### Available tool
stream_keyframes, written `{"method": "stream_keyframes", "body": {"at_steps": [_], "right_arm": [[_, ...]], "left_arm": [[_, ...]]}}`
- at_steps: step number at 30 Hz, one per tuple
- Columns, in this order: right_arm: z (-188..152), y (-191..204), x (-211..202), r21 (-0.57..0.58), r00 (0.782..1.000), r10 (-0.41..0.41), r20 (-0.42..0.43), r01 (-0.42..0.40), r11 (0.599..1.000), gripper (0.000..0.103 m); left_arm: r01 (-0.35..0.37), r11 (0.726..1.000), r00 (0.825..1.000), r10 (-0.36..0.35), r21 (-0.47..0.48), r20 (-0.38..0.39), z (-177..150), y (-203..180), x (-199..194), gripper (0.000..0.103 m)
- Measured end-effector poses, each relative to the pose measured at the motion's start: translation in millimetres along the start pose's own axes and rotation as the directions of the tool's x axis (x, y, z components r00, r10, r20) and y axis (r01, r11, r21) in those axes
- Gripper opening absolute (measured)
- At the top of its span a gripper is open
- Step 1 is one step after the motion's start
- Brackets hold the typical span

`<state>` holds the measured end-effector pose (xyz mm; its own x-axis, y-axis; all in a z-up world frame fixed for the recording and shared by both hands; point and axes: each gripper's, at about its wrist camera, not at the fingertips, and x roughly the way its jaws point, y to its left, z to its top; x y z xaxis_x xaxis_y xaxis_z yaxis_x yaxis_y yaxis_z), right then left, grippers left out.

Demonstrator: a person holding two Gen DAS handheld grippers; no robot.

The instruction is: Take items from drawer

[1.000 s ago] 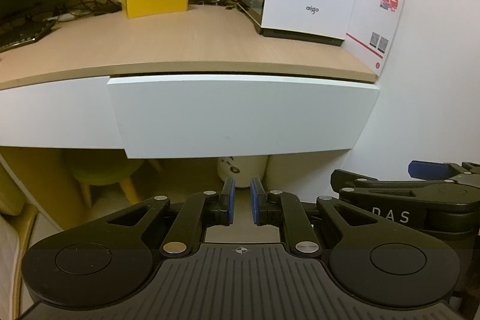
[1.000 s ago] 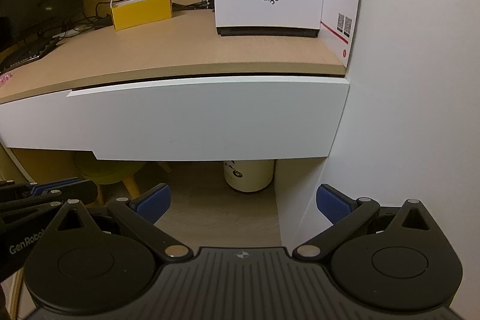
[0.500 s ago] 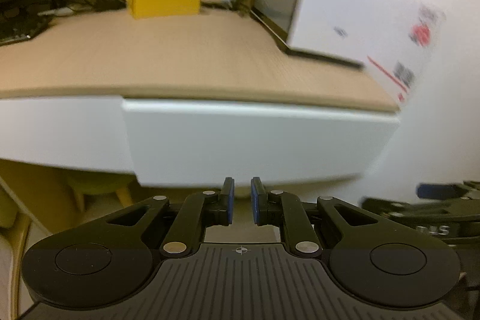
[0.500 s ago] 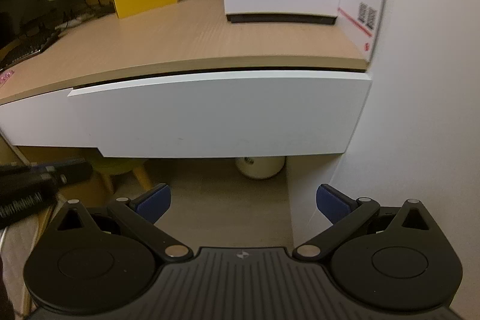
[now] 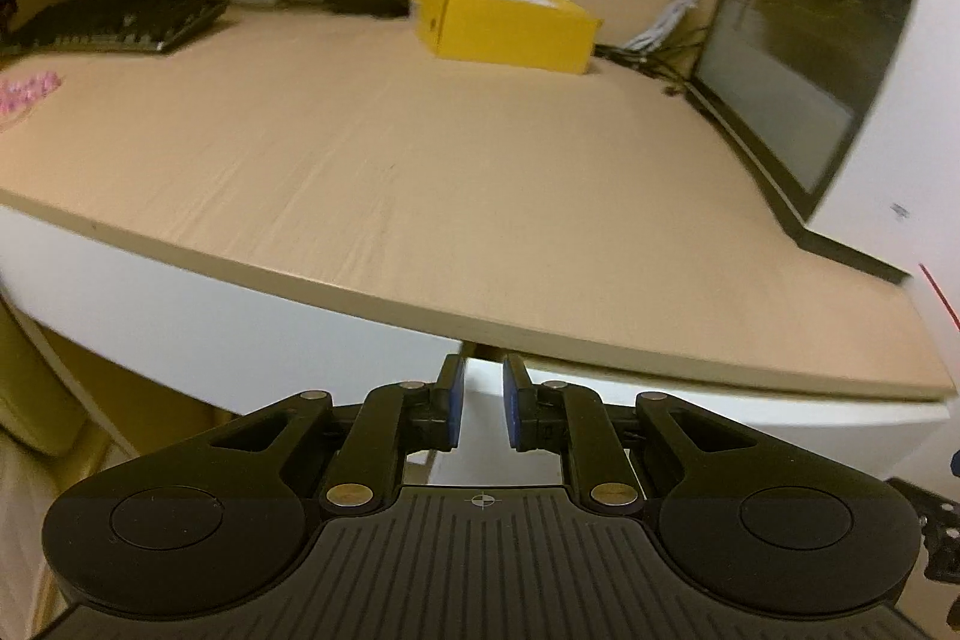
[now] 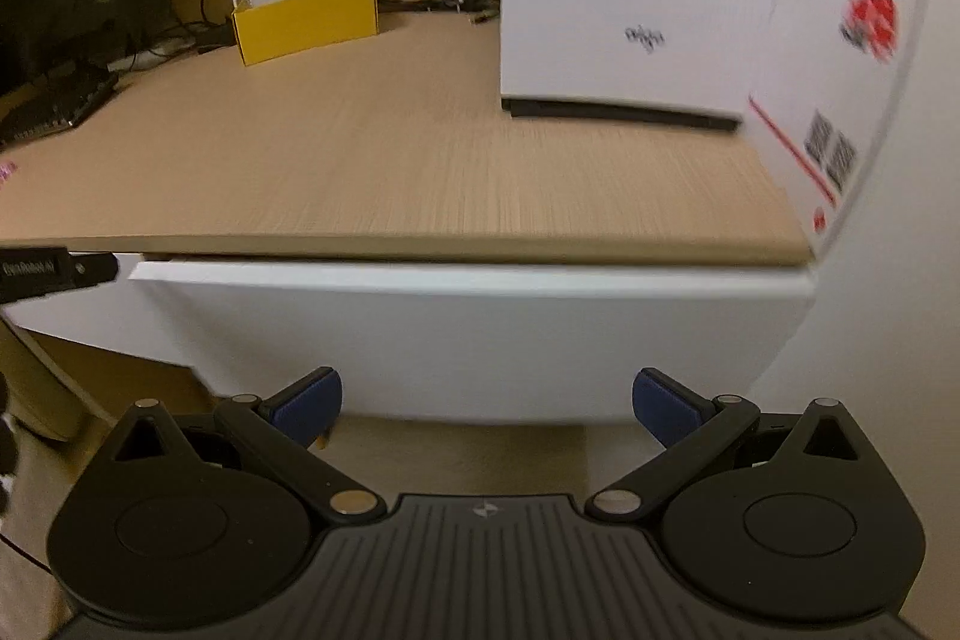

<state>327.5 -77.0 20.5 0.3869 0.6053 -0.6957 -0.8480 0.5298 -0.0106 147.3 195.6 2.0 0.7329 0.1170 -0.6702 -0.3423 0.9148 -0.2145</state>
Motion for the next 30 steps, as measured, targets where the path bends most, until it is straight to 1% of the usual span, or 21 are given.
{"method": "stream_keyframes", "body": {"at_steps": [2, 6, 8, 11, 14, 17, 20, 27, 28, 30], "right_arm": [[9, -1, 10, -0.013, 1.000, -0.005, 0.022, 0.005, 1.000, 0.103], [22, -2, 38, -0.011, 0.999, 0.000, 0.042, 0.001, 1.000, 0.103], [25, -5, 50, 0.005, 0.999, 0.005, 0.035, -0.005, 1.000, 0.103], [29, -9, 63, 0.036, 1.000, 0.014, 0.014, -0.014, 0.999, 0.103], [34, -12, 74, 0.043, 1.000, 0.020, -0.018, -0.019, 0.999, 0.103], [36, -17, 81, 0.068, 0.999, 0.026, -0.028, -0.024, 0.997, 0.103], [37, -15, 87, 0.036, 0.999, 0.019, -0.029, -0.018, 0.999, 0.103], [42, -14, 91, 0.025, 0.998, 0.023, -0.061, -0.022, 0.999, 0.103], [43, -14, 91, 0.023, 0.997, 0.026, -0.069, -0.025, 0.999, 0.103], [44, -14, 91, 0.021, 0.996, 0.031, -0.081, -0.029, 0.999, 0.103]], "left_arm": [[0.003, 1.000, 1.000, -0.004, -0.026, -0.022, 2, 4, 8, 0.015], [0.003, 0.999, 0.999, -0.005, -0.037, -0.048, 5, 4, 20, 0.015], [0.002, 0.999, 0.998, -0.005, -0.047, -0.060, 6, 2, 22, 0.017], [0.013, 0.998, 0.997, -0.017, -0.066, -0.072, 9, 2, 23, 0.022], [0.010, 0.997, 0.996, -0.018, -0.082, -0.089, 12, 4, 26, 0.022], [0.005, 0.996, 0.995, -0.013, -0.087, -0.099, 14, 3, 28, 0.024], [-0.001, 0.996, 0.994, -0.009, -0.086, -0.112, 15, 1, 30, 0.027], [-0.007, 0.997, 0.987, -0.006, -0.080, -0.161, 22, -1, 32, 0.028], [-0.048, 0.993, 0.987, 0.032, -0.103, -0.155, 22, -2, 32, 0.029], [-0.049, 0.995, 0.986, 0.035, -0.085, -0.162, 21, -4, 31, 0.031]]}}
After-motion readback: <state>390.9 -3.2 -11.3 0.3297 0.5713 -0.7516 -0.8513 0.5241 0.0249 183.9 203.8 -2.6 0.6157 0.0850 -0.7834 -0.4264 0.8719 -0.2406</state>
